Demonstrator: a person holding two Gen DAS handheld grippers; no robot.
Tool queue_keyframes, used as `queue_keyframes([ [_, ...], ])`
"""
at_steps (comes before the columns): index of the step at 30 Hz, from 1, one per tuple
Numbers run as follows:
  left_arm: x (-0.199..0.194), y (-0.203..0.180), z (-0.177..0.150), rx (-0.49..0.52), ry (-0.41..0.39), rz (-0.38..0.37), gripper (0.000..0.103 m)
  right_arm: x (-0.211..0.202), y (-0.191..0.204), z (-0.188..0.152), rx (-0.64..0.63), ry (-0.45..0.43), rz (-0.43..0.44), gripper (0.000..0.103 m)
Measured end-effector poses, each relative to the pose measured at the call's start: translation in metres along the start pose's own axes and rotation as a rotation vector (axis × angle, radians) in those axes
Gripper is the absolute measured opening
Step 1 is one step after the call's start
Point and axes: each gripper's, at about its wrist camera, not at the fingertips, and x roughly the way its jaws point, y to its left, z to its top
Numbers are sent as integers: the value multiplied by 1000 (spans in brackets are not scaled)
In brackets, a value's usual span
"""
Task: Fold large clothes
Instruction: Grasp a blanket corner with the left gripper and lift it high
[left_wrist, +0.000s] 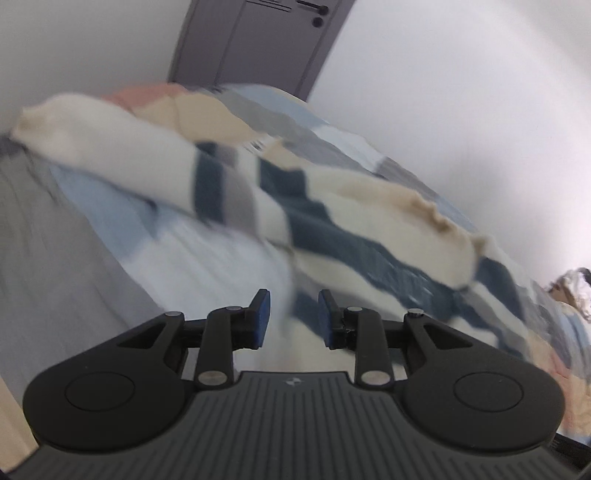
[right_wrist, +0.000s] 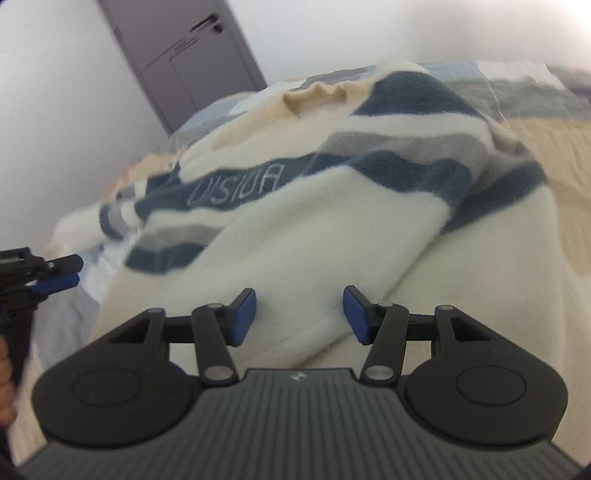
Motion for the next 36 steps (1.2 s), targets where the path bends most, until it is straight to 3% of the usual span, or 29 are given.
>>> queue_keyframes([
  [3,20,43,37,-57,-14,60,33,3,-12,3,59,7,30,54],
  [5,28,87,66,-181,-6,120,33,5,-16,5,93,6,39,54],
  [9,46,169,110,-409,-38,170,45,10,-13,12,77,-10,33,55],
  [14,67,236,125,-518,-71,300,51,24,-7,17,34,-15,6,55],
  [17,83,261,122,-577,-68,301,51,33,-4,20,11,-17,-14,55],
  [25,112,278,147,-501,-132,354,48,50,2,30,-43,-22,-48,58],
  [27,114,278,155,-462,-134,389,23,53,2,31,-45,-26,-53,58],
  [29,111,273,163,-435,-128,413,16,55,3,32,-49,-29,-59,58],
  [33,87,239,181,-314,-162,443,14,54,3,35,-45,-33,-54,58],
  [36,60,201,198,-212,-180,420,14,50,-3,34,-40,-32,-41,55],
])
